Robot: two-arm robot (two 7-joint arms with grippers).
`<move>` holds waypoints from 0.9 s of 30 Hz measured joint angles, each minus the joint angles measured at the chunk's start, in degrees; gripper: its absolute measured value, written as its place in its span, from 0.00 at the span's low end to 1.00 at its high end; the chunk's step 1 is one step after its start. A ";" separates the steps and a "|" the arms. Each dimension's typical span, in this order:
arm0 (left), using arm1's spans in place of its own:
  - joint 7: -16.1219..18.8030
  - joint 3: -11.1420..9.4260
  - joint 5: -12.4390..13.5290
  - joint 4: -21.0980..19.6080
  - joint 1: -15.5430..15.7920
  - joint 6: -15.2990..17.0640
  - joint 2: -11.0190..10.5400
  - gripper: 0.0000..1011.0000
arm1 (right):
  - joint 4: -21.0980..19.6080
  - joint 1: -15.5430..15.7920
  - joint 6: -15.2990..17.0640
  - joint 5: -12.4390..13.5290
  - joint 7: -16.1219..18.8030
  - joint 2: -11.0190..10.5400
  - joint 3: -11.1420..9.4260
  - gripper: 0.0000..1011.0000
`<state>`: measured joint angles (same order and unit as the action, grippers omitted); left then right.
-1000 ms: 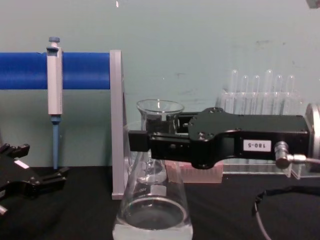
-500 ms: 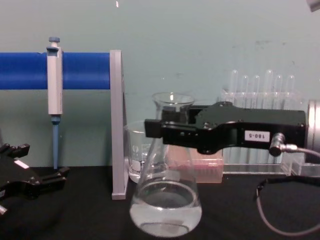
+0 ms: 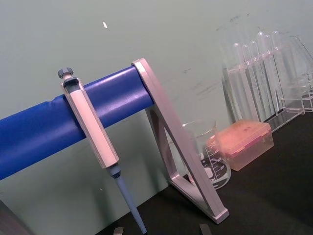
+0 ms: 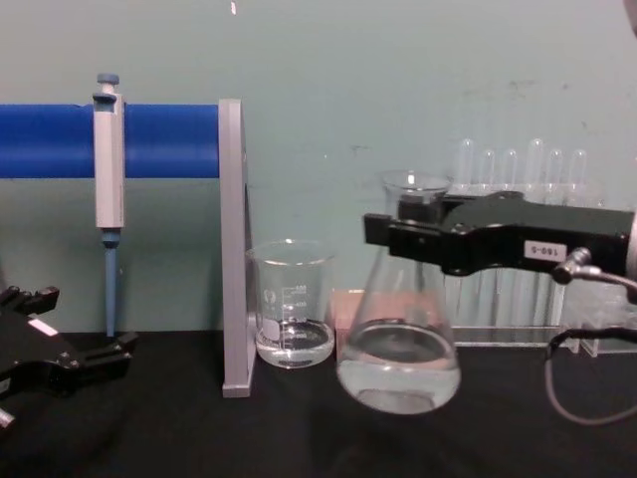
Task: Grasp the erlenmeyer flask with one hand, shake it three times, then place it back.
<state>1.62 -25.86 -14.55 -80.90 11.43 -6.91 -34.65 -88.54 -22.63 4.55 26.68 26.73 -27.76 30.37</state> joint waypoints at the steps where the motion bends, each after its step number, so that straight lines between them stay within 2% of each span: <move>1: 0.00 0.00 0.00 0.00 0.00 0.00 0.00 0.99 | 0.14 0.04 0.05 -0.14 -0.34 0.08 -0.24 0.45; 13: 0.00 0.00 0.00 0.00 0.00 0.00 0.00 0.99 | 1.76 0.88 0.77 -1.93 -3.69 1.19 -3.91 0.45; 27: 0.00 0.00 0.00 0.00 0.00 0.00 0.00 0.99 | 2.81 1.51 1.96 -3.71 -6.05 2.44 -6.82 0.45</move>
<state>1.62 -25.86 -14.55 -80.90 11.44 -6.91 -34.65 -85.73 -21.12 6.52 22.97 20.67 -25.32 23.54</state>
